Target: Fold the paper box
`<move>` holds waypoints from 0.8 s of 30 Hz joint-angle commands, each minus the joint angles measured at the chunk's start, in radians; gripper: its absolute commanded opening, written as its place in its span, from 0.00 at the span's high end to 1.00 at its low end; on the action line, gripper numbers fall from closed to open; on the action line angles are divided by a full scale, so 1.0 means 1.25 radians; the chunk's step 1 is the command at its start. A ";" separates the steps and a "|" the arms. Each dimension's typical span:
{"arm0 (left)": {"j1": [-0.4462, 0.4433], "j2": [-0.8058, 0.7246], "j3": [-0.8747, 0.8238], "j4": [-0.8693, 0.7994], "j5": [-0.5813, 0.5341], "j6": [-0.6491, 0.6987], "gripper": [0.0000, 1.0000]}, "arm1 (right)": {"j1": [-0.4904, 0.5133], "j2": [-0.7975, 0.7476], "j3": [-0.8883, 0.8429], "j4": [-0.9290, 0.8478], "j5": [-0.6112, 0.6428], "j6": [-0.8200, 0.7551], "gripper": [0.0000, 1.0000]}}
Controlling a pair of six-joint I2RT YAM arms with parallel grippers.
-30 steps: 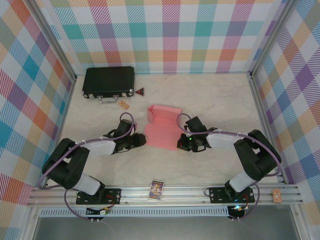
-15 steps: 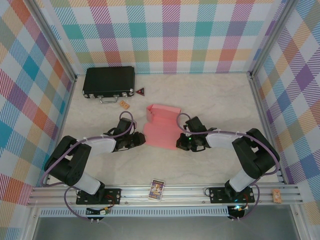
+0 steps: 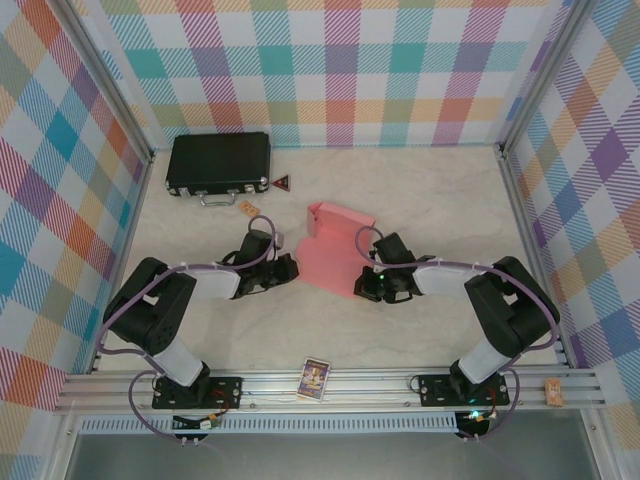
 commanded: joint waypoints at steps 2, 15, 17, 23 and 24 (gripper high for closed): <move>-0.033 -0.031 0.029 -0.088 0.039 0.051 1.00 | 0.008 -0.043 0.000 -0.082 0.066 -0.016 0.78; -0.033 -0.146 0.242 -0.615 -0.094 0.279 1.00 | -0.069 -0.232 0.083 -0.312 0.252 -0.171 0.56; -0.033 -0.144 0.286 -0.684 -0.093 0.303 1.00 | -0.118 -0.243 0.112 -0.322 0.220 -0.218 0.55; -0.032 -0.095 0.414 -0.872 -0.074 0.375 1.00 | -0.215 -0.195 0.237 -0.328 0.121 -0.370 0.46; -0.032 -0.086 0.433 -0.898 -0.069 0.385 1.00 | -0.230 -0.171 0.266 -0.326 0.094 -0.393 0.44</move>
